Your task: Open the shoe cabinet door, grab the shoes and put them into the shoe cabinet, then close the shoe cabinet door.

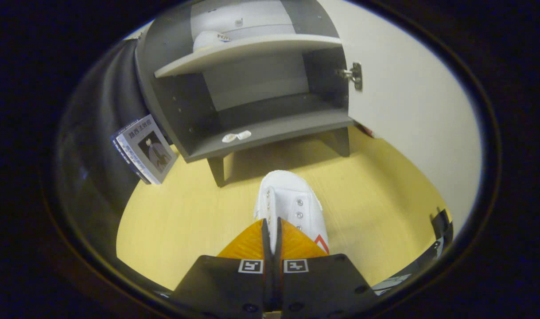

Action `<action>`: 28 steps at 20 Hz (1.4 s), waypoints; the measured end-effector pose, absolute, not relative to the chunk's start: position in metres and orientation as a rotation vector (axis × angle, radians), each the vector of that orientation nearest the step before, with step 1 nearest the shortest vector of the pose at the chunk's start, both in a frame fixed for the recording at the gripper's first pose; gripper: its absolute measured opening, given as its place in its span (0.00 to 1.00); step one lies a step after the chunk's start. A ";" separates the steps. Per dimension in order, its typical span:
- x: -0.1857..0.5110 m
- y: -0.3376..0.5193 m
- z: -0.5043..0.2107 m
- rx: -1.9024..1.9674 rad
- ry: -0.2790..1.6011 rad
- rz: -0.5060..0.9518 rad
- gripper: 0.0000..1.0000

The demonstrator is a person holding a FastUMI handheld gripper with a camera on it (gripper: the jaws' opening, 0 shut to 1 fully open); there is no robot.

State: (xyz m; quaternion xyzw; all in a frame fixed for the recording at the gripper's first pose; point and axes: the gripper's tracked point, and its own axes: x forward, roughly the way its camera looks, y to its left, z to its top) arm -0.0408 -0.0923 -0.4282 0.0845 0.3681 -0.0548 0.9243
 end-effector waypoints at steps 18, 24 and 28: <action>0.062 -0.100 -0.181 0.140 0.355 -0.178 0.02; 0.134 -0.112 -0.157 0.156 0.316 -0.139 0.02; 0.193 -0.123 -0.151 0.138 0.312 -0.116 0.02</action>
